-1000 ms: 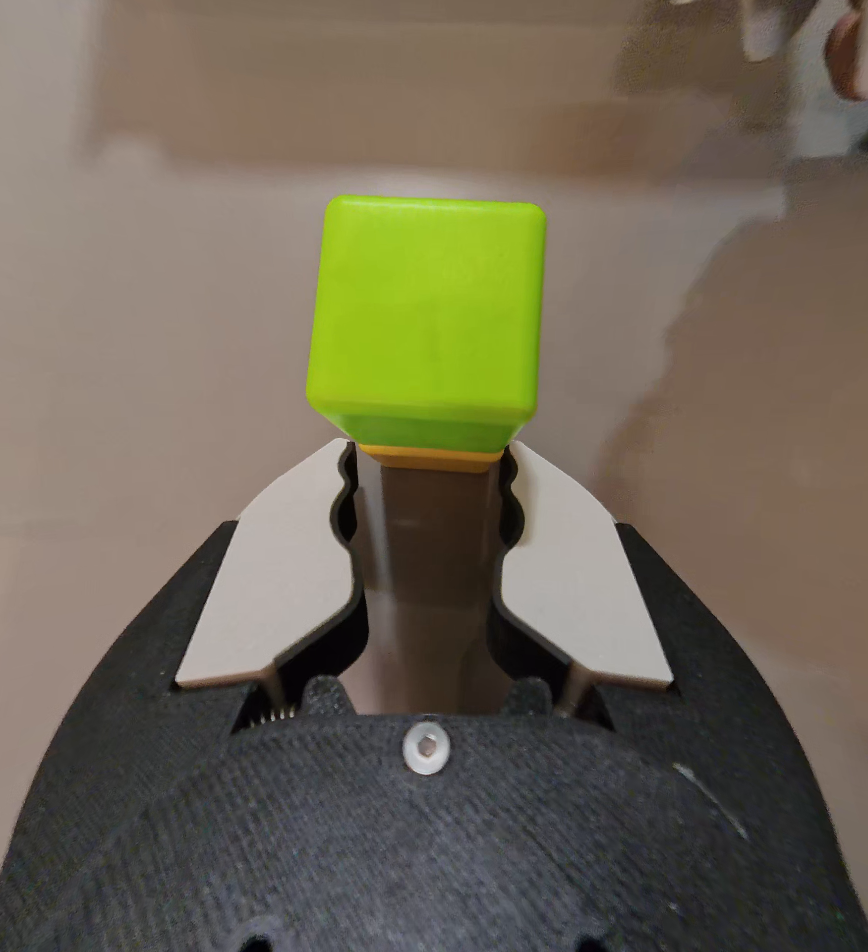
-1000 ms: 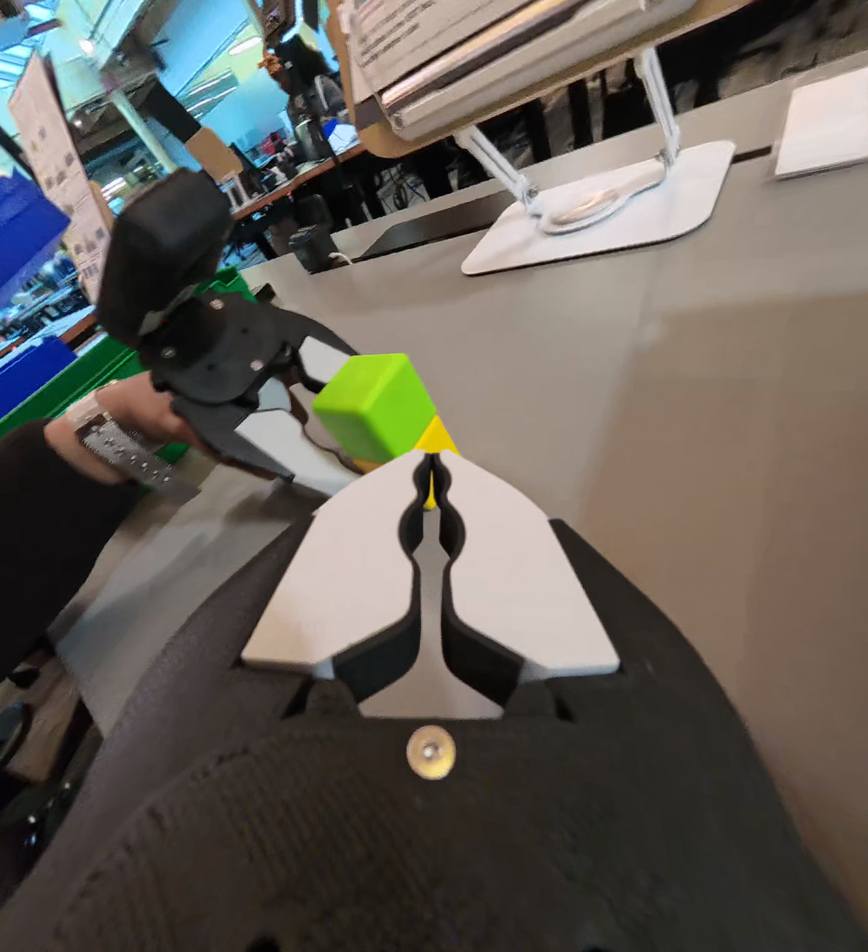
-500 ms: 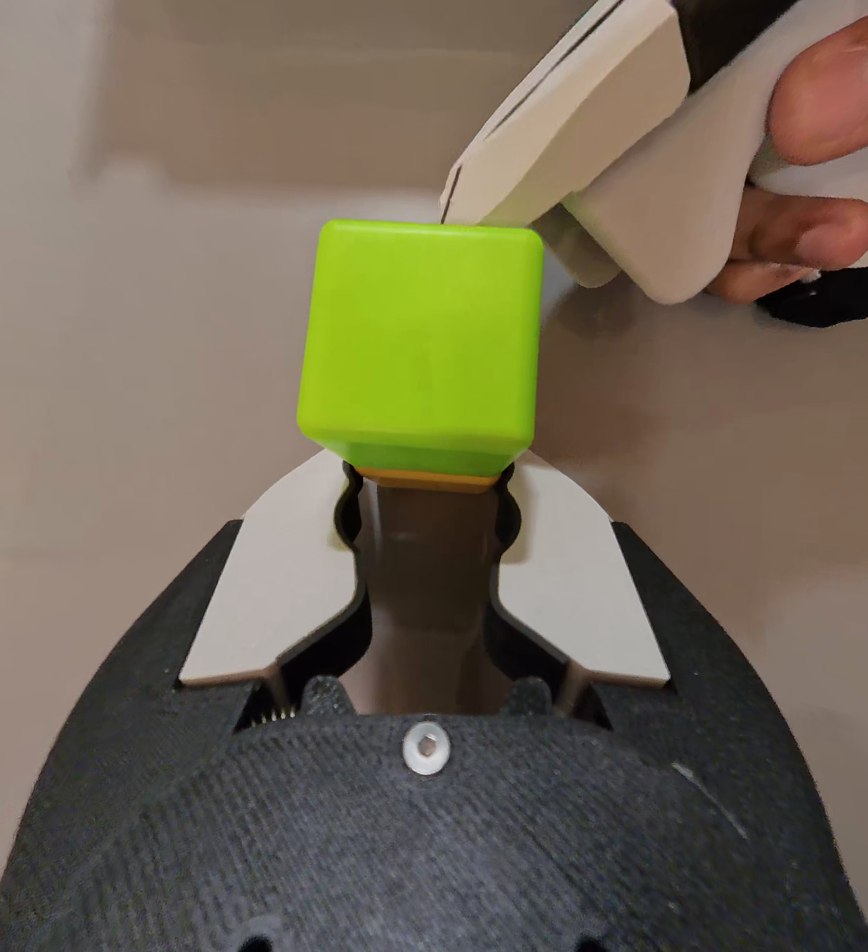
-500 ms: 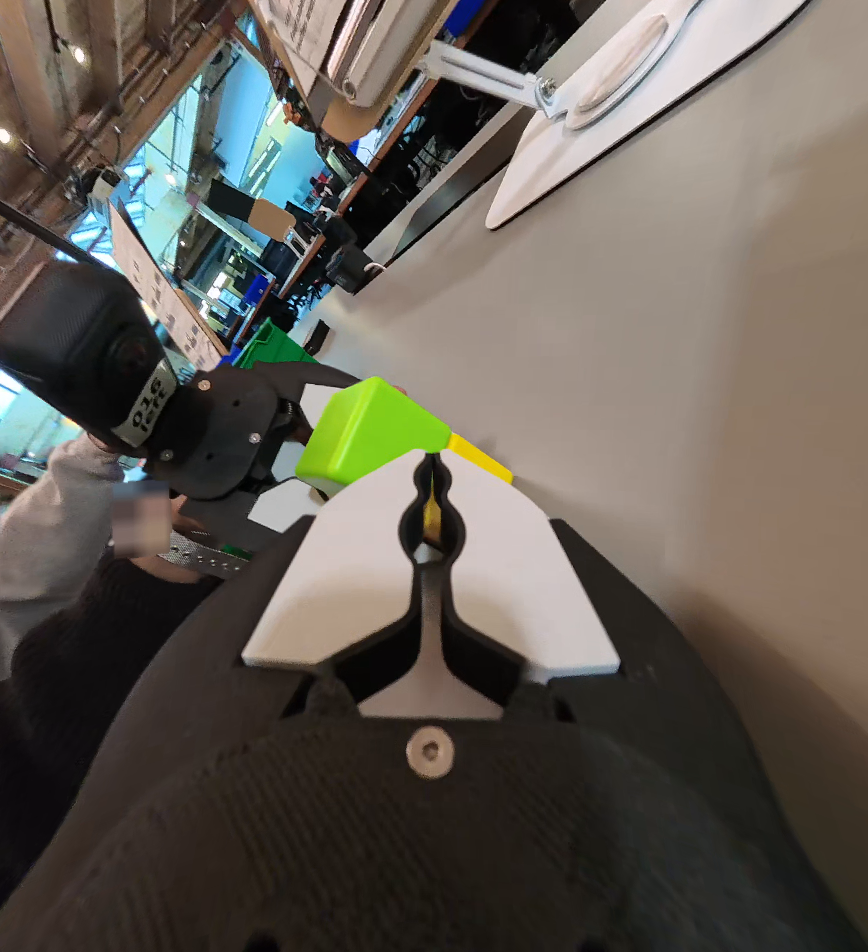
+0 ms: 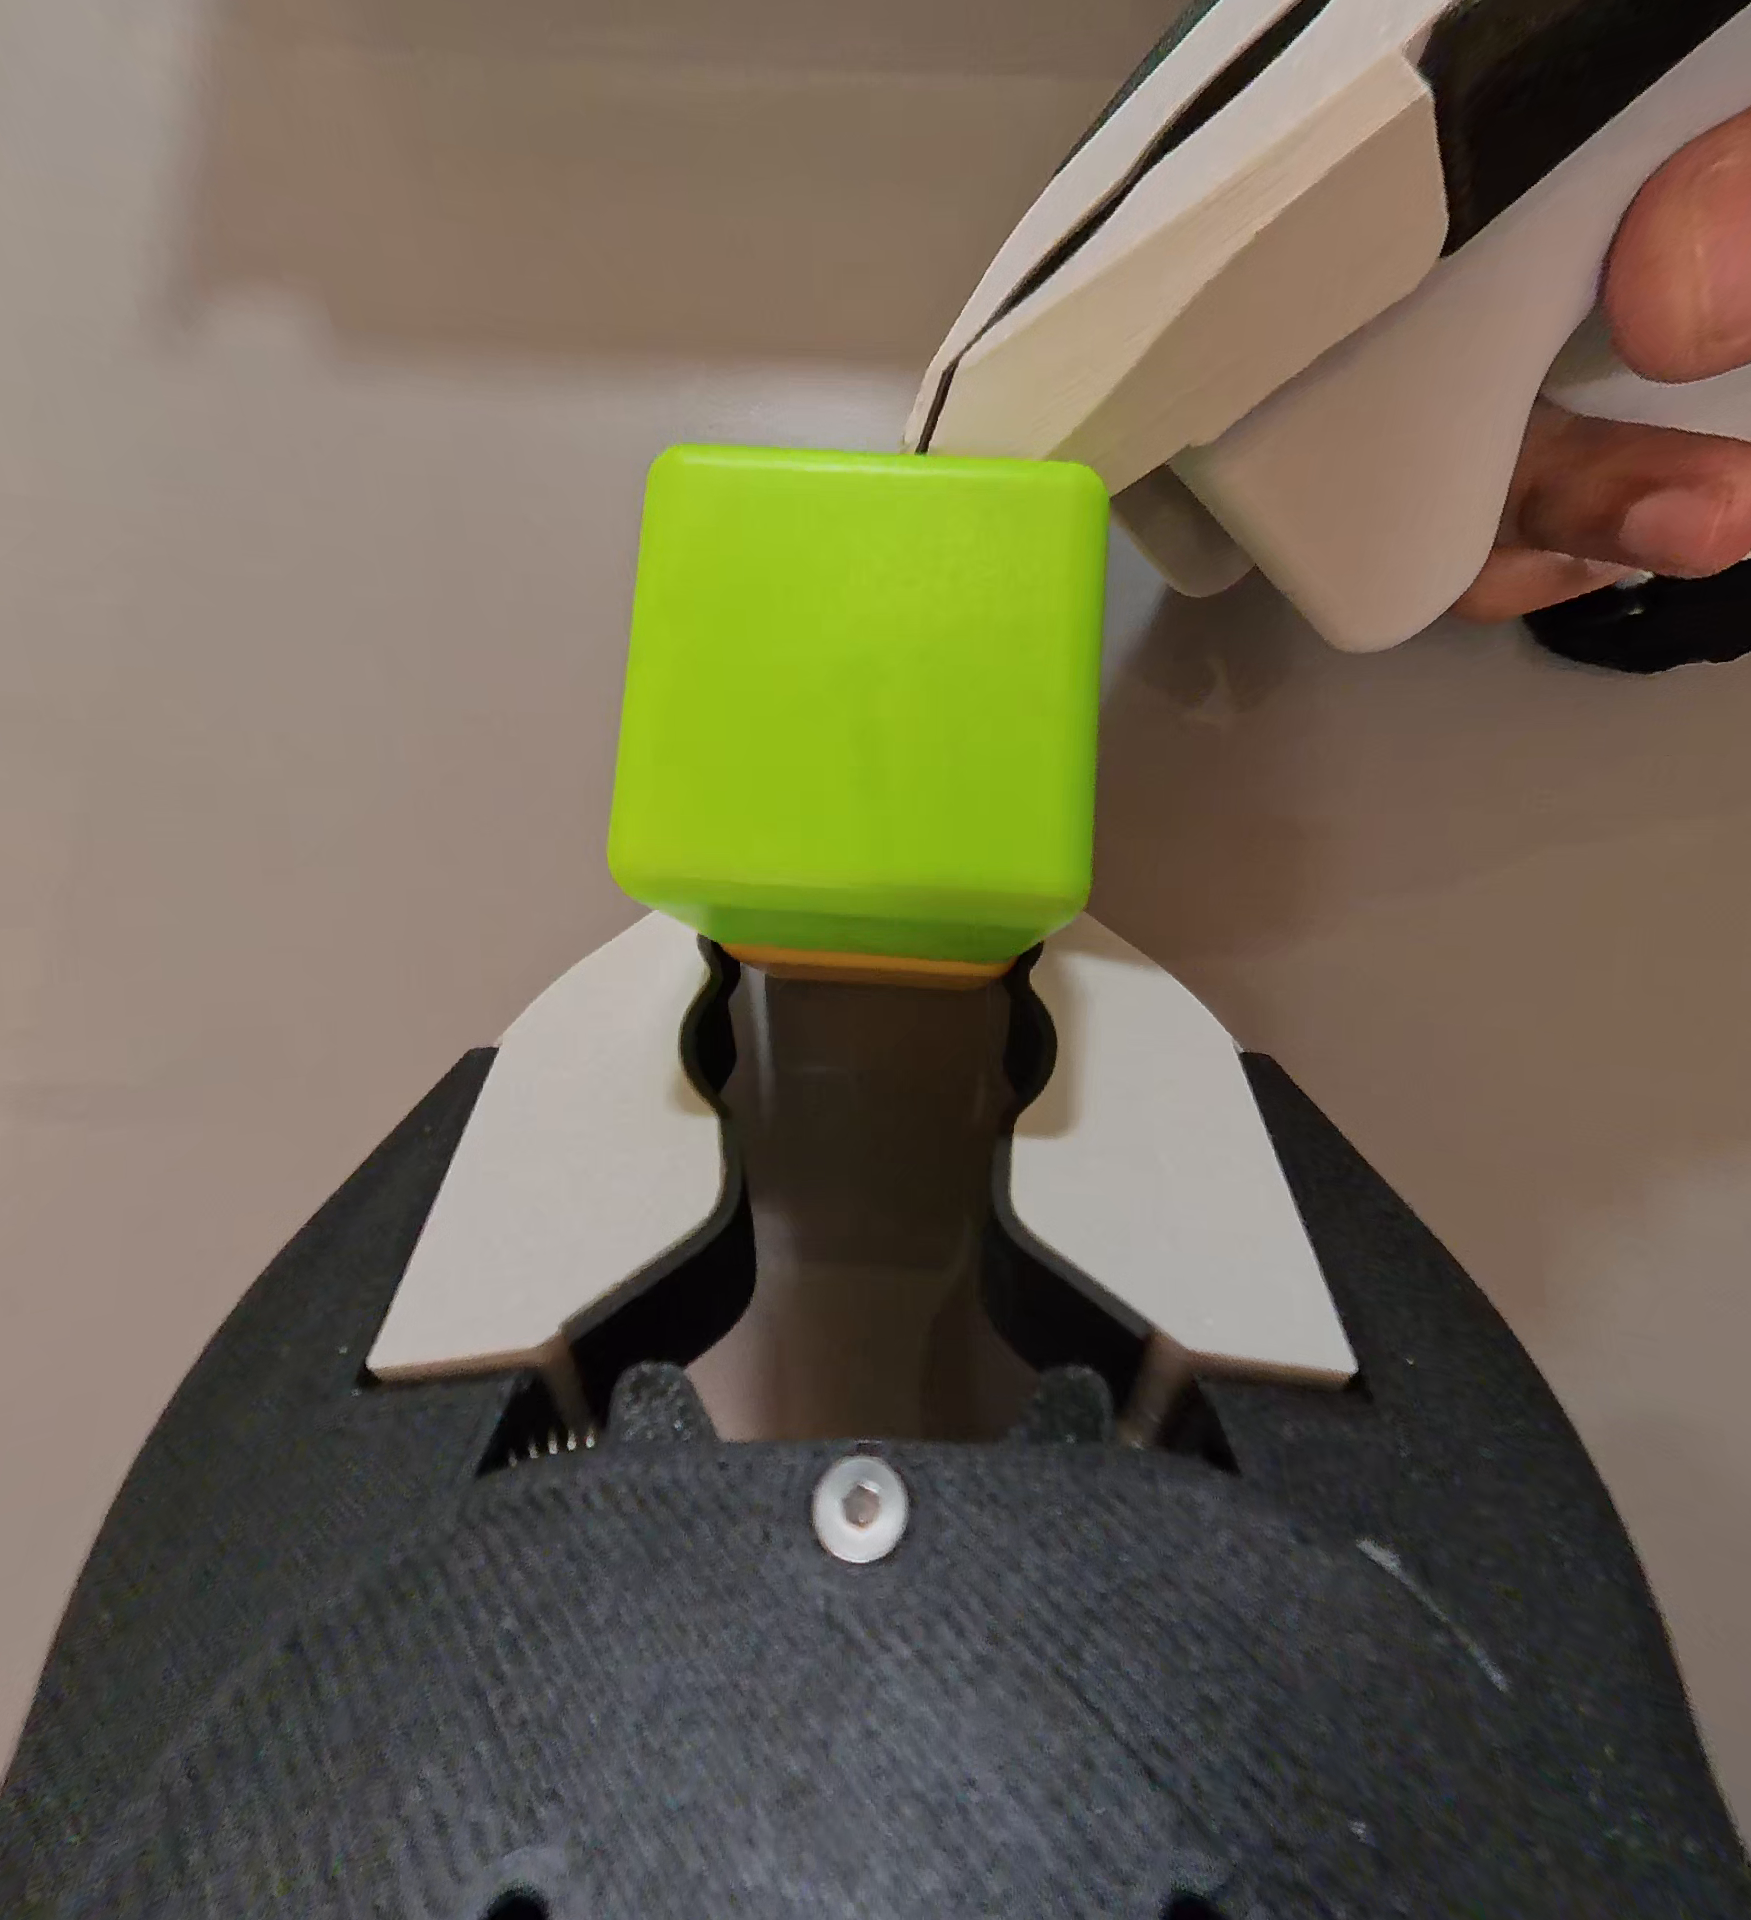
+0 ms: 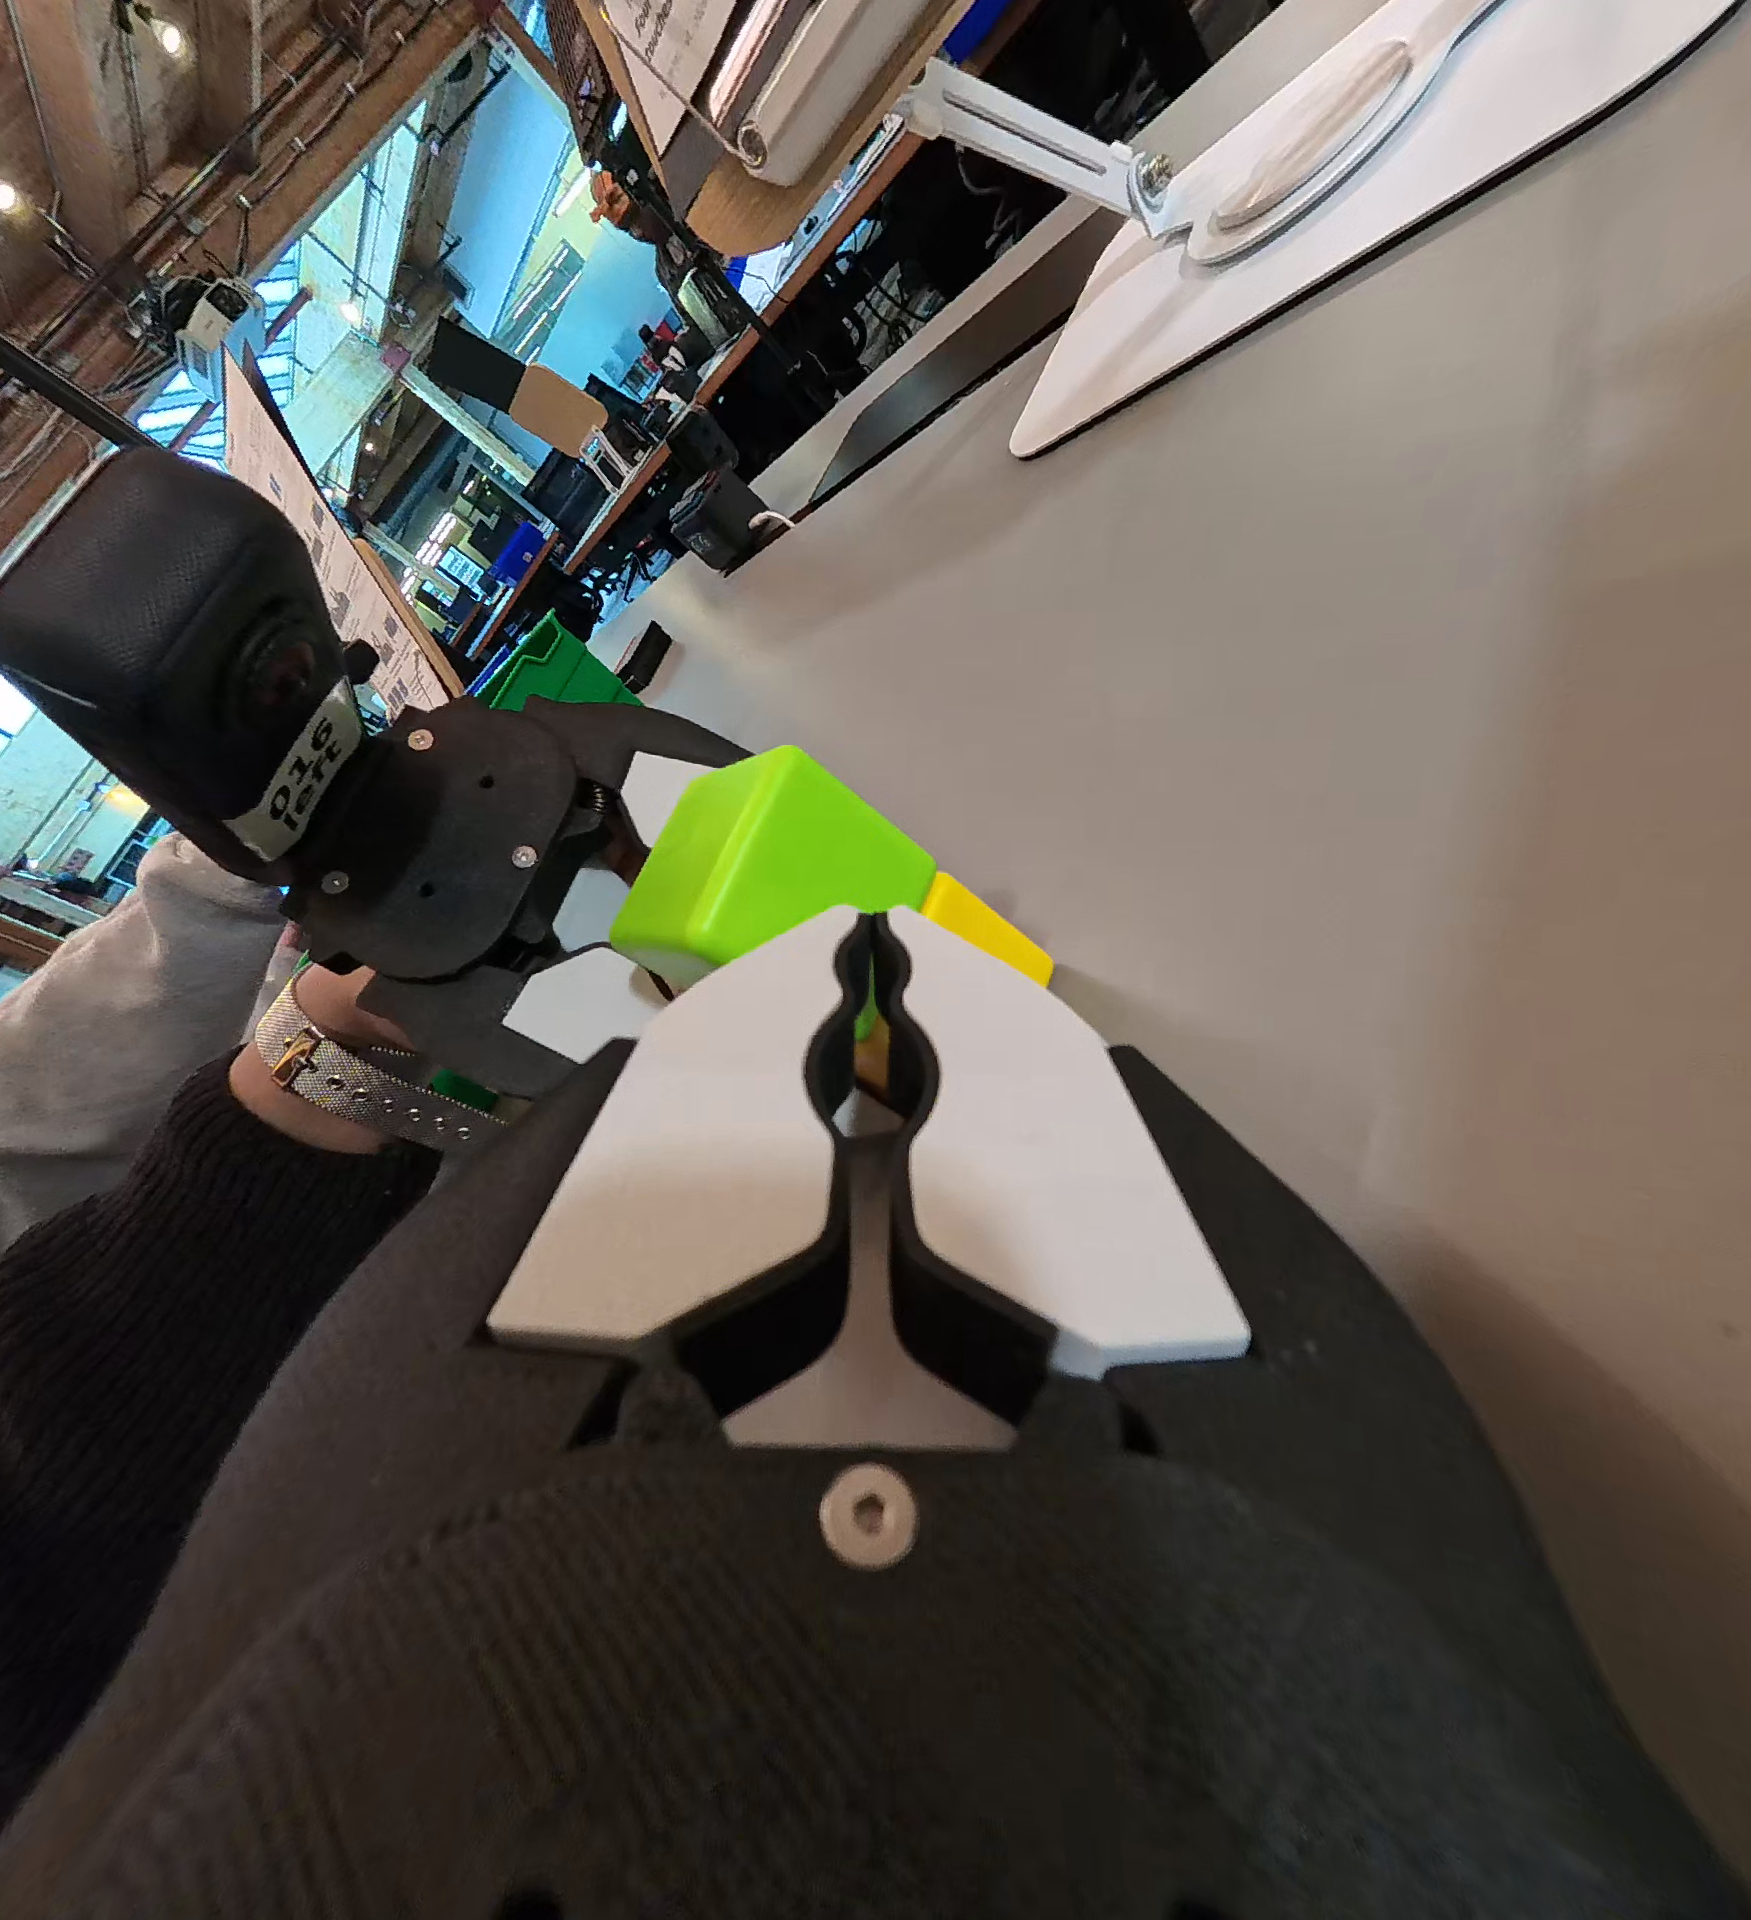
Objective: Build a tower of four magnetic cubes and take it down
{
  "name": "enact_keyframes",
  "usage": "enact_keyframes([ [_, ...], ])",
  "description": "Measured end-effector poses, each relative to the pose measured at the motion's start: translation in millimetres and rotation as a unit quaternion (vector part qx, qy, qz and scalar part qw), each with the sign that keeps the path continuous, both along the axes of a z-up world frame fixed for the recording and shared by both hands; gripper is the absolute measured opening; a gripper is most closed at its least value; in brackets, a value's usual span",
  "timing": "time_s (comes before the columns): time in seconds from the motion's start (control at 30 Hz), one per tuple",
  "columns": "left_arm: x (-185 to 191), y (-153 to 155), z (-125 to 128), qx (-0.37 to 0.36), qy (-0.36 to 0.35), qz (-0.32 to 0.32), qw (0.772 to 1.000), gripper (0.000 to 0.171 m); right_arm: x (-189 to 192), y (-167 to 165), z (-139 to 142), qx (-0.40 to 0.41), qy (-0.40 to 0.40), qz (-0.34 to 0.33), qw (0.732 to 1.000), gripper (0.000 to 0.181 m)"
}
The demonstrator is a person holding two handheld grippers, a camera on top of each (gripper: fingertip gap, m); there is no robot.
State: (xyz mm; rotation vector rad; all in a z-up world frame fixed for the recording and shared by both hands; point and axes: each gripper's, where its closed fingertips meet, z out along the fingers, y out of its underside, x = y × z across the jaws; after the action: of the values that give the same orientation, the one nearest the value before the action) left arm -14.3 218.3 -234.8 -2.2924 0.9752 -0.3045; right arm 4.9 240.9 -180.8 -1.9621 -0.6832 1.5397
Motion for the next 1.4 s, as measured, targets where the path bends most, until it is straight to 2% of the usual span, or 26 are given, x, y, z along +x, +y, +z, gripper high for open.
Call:
enact_keyframes([
  [0.83, 1.9, -8.5, -3.5, -0.016, 0.017, -0.017, 1.000, 0.051, 8.7, 1.5, -1.9, 0.018, -0.020, 0.005, 1.000, 0.001],
  [1.1, 2.3, -10.0, 0.1, -0.029, -0.005, -0.001, 1.000, 0.056, 11.1, 0.7, 0.2, 0.025, -0.016, 0.011, 1.000, 0.009],
  [1.27, -14.2, -16.6, 11.5, -0.037, 0.007, 0.014, 0.999, 0.058, 13.5, 0.1, 2.1, 0.035, -0.015, 0.020, 0.999, 0.016],
  [1.33, -27.1, -22.6, 29.7, -0.034, 0.002, 0.028, 0.999, 0.058, 15.0, 0.3, 3.2, 0.045, -0.018, 0.024, 0.999, 0.019],
  [1.4, -40.3, -28.3, 62.3, -0.012, -0.025, 0.045, 0.999, 0.059, 16.5, 0.7, 4.2, 0.057, -0.022, 0.027, 0.998, 0.021],
])
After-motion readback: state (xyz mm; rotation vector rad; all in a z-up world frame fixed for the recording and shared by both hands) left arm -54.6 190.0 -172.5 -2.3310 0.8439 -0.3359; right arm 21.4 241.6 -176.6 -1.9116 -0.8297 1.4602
